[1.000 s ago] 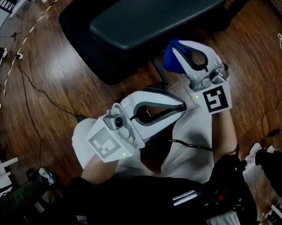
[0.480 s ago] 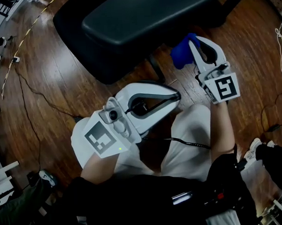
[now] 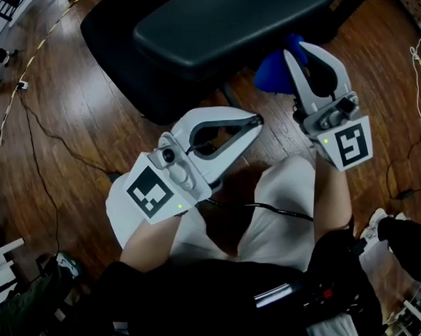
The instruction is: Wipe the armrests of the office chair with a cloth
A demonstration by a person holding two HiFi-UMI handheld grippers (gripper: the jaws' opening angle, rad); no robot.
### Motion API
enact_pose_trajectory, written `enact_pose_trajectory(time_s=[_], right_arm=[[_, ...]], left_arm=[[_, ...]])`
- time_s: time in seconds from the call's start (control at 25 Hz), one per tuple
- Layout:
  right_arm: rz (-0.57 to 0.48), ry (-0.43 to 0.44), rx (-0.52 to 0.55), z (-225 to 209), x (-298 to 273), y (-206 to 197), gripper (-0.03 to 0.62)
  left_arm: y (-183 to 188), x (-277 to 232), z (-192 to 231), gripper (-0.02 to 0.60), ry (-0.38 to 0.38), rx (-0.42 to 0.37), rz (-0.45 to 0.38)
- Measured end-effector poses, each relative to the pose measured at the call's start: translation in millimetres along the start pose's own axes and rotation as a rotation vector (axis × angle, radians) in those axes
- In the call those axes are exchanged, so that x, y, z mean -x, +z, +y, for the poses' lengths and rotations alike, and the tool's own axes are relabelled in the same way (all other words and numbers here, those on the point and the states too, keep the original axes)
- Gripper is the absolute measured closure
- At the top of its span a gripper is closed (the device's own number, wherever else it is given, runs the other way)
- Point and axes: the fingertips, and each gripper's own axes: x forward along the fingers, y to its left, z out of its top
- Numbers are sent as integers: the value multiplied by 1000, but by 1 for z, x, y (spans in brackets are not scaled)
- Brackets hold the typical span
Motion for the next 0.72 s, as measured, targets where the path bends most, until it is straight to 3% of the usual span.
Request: enact_pose_trajectory(time_s=[0.12, 0.24, 0.32, 0.52, 0.6, 0.72], right_arm=[[49, 5, -19, 2, 10, -22, 560], [233, 36, 62, 18, 10, -69, 560], [302, 20, 40, 17, 11, -96, 560], [477, -63, -55, -4, 27, -186, 560], [479, -109, -121, -12, 30, -189, 560], [332, -179, -156, -33, 21, -142, 560]], left_arm=[[1, -1, 1, 577, 5, 0, 1], [0, 1, 4, 577, 25, -24, 31], [-6, -5, 13, 577, 36, -55, 68], [-68, -25, 24, 577, -3, -98, 220], [-93, -25, 15, 577, -43, -111, 316], [-113, -24, 9, 577, -56, -99, 412]])
